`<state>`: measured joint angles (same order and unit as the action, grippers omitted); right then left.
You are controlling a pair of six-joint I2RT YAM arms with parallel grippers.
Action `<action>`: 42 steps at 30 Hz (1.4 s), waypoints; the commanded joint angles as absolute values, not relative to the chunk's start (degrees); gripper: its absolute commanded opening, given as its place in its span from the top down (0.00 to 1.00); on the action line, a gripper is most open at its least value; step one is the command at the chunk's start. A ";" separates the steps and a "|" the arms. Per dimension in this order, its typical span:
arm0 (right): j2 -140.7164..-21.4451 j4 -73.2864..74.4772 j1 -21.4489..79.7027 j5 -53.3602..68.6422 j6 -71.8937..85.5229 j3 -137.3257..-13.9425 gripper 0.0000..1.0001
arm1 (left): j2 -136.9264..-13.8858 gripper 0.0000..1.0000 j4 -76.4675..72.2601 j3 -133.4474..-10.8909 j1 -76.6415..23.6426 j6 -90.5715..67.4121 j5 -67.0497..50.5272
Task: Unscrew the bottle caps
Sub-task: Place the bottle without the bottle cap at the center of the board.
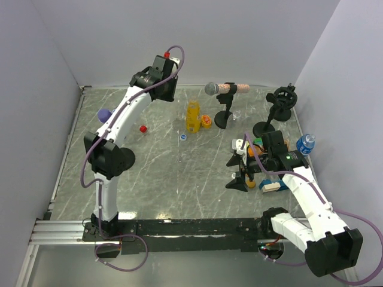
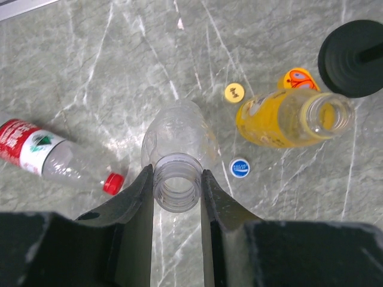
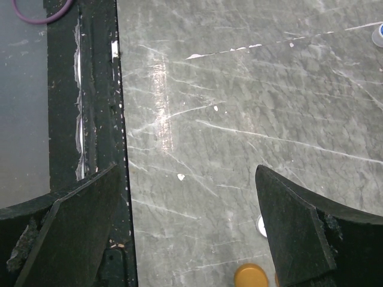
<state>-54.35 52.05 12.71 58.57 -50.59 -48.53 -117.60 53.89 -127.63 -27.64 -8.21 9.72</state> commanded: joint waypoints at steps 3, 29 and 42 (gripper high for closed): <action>-54.67 51.59 12.30 60.47 -51.24 -49.57 0.01 | -119.97 0.96 49.48 -130.17 -26.90 -9.23 5.19; -56.07 51.86 12.30 60.03 -51.24 -49.75 0.01 | -125.07 0.55 47.20 -131.57 -26.81 -10.37 4.92; -56.34 52.21 12.30 60.12 -51.42 -49.83 0.01 | -124.37 0.40 47.37 -132.45 -26.81 -10.81 4.92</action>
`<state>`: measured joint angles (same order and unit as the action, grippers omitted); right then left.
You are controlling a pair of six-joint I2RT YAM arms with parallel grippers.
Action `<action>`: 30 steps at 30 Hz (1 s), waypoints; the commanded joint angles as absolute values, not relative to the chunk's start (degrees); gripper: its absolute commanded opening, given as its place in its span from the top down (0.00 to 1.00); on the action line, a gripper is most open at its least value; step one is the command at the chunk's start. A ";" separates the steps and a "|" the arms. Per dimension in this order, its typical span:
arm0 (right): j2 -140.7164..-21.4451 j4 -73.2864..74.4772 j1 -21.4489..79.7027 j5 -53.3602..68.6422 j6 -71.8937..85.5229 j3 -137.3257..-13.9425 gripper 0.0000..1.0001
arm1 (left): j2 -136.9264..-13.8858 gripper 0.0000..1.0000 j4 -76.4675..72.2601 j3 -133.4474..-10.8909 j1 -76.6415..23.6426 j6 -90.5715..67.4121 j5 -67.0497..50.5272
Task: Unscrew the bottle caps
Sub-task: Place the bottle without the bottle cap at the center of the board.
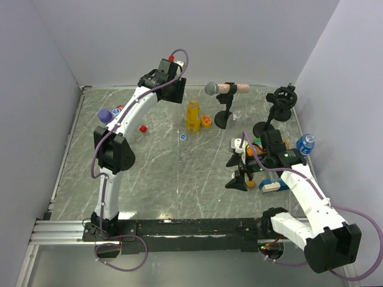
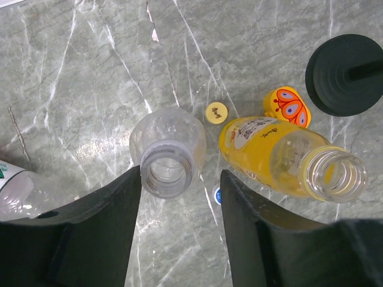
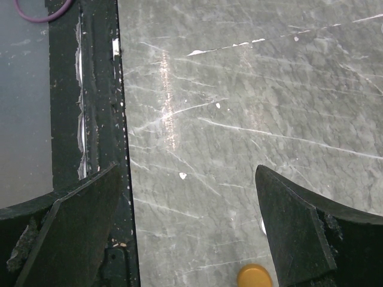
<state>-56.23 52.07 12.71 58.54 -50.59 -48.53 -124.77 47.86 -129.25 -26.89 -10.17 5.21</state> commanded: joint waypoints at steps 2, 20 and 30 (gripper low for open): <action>-56.34 52.29 12.30 60.12 -51.50 -49.83 0.01 | -124.19 0.38 47.46 -132.71 -26.81 -10.99 4.75; -56.51 52.38 12.30 60.03 -51.59 -49.75 0.01 | -107.60 0.03 42.19 -124.29 -26.89 -11.51 9.05; -55.99 52.12 12.30 59.77 -51.59 -49.57 0.01 | -83.08 0.03 29.11 -98.03 -26.81 -12.04 7.29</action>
